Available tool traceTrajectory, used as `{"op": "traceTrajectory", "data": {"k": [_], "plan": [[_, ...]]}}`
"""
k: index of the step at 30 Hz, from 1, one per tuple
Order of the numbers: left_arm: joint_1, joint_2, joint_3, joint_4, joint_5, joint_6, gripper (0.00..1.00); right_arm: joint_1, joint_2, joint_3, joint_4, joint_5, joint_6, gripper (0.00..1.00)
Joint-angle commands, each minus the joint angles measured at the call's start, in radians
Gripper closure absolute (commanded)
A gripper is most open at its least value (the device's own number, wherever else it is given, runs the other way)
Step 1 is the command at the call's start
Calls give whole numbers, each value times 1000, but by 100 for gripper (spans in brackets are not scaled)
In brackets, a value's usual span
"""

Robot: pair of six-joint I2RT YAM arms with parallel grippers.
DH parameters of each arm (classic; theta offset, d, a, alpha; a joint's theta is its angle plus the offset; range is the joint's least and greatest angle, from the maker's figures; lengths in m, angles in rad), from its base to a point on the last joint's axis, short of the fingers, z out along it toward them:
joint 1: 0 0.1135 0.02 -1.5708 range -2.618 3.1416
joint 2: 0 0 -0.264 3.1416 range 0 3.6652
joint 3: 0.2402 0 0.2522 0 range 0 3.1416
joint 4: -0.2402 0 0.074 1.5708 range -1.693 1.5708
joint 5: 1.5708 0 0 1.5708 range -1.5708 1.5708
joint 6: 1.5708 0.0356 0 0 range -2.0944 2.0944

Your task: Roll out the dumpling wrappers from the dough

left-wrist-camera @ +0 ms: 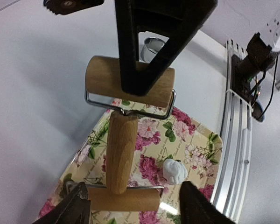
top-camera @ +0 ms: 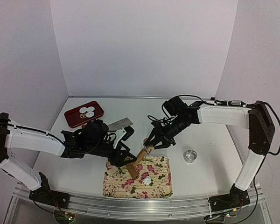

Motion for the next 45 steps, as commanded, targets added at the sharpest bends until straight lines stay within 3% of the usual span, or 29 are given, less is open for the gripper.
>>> {"op": "traceTrajectory", "data": {"k": [1, 5, 13, 16, 21, 32, 38, 41, 45], "plan": [[-4, -116, -76, 150, -57, -117, 28, 1, -47, 53, 71, -48, 31, 100], [-3, -69, -101, 211, -86, -100, 22, 1, -54, 44, 94, -55, 62, 100], [-2, 126, -92, 408, -102, -79, 22, 1, -65, 30, 101, -43, 87, 100], [-2, 188, -59, 440, -89, -74, 25, 1, -72, 27, 101, -34, 93, 100], [-2, 274, -23, 462, -66, -55, 41, 1, -84, 6, 99, -16, 101, 100], [-2, 350, 28, 478, -23, 10, 43, 1, -75, 7, 98, -3, 113, 99], [-2, 355, 36, 458, -41, 29, 80, -1, -78, 5, 91, 16, 124, 98], [-2, 305, 16, 431, -76, 57, 95, -8, -86, -6, 77, 30, 125, 93], [-2, 216, 36, 328, -77, 112, 100, -11, -84, 0, -6, 76, 78, 83]]}}
